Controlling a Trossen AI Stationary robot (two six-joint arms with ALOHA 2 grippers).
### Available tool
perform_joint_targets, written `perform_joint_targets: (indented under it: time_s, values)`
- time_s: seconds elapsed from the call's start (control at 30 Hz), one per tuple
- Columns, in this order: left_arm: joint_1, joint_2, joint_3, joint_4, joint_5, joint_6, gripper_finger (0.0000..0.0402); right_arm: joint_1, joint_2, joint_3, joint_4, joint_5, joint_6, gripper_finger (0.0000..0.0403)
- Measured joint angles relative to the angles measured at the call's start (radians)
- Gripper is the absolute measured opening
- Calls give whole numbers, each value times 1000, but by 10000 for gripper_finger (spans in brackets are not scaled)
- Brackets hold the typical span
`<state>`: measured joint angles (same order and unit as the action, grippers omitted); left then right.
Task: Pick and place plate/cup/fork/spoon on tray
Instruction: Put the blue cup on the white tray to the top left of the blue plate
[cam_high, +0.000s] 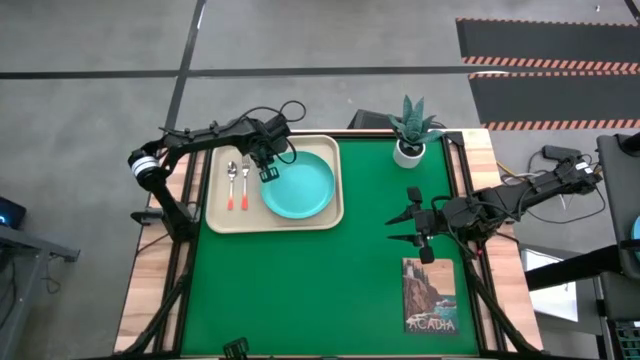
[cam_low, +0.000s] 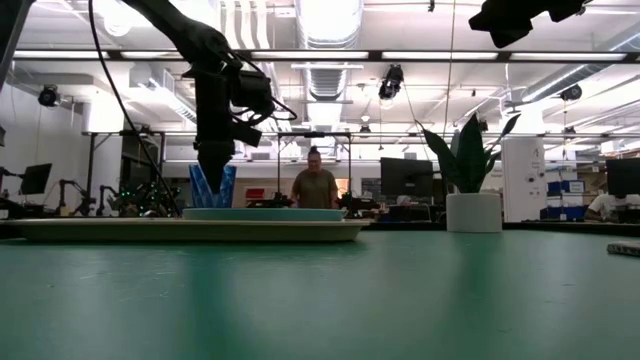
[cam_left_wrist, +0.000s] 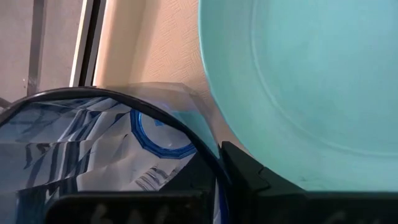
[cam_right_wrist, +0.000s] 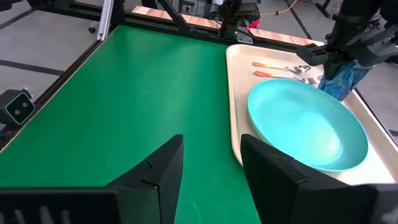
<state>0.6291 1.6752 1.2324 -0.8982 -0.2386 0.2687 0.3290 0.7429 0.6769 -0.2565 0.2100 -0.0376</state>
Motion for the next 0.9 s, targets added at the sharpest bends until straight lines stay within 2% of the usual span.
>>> perform_joint_targets:
  time_s: [0.47, 0.9]
  values:
    - [0, 0, 0, 0, -4, 0, 97, 0, 0, 0, 0, 0, 2, 158]
    - [-2, -30, 17, -1, -55, 1, 106, 0, 0, 2, 1, 0, 13, 156]
